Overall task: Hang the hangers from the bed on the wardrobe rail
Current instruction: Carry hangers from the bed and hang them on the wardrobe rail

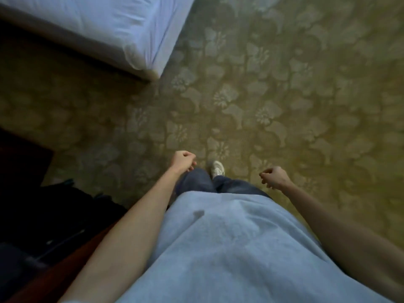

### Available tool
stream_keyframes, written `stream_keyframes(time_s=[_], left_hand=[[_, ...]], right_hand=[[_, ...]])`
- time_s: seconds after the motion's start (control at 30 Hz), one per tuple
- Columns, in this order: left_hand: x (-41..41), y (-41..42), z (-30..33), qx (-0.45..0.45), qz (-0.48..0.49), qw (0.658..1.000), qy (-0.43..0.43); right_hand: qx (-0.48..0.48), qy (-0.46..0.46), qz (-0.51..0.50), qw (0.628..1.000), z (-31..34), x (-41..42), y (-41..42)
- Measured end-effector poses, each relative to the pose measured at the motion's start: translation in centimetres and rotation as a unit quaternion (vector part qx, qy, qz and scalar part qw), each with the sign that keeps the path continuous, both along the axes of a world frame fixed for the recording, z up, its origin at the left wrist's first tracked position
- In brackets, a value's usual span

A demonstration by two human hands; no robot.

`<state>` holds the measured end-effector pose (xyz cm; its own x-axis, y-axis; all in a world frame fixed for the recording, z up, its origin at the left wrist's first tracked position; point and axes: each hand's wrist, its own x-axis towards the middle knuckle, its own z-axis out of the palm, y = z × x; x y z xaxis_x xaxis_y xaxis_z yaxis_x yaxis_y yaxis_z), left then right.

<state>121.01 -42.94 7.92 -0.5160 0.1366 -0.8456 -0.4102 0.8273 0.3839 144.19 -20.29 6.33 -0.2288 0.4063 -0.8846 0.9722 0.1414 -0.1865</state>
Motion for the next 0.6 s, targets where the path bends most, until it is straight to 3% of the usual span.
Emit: stream_keyframes(time_s=[0.23,0.4,0.6], left_hand=[[-7.7,3.1,-1.5,-0.077,-0.041,0.996,-0.018],[-15.5,5.4,-3.3,-0.113,0.002,0.993,-0.033],[-28.5,13.6,-3.8,-0.124,0.014,0.99,-0.065]], right_hand=[[-0.035,0.081,-0.034,0.996,-1.0,-12.4,4.7],[-0.033,0.14,-0.006,0.99,-1.4,-26.9,12.3],[-0.014,0.103,0.032,0.994,-0.1,-41.5,25.0]])
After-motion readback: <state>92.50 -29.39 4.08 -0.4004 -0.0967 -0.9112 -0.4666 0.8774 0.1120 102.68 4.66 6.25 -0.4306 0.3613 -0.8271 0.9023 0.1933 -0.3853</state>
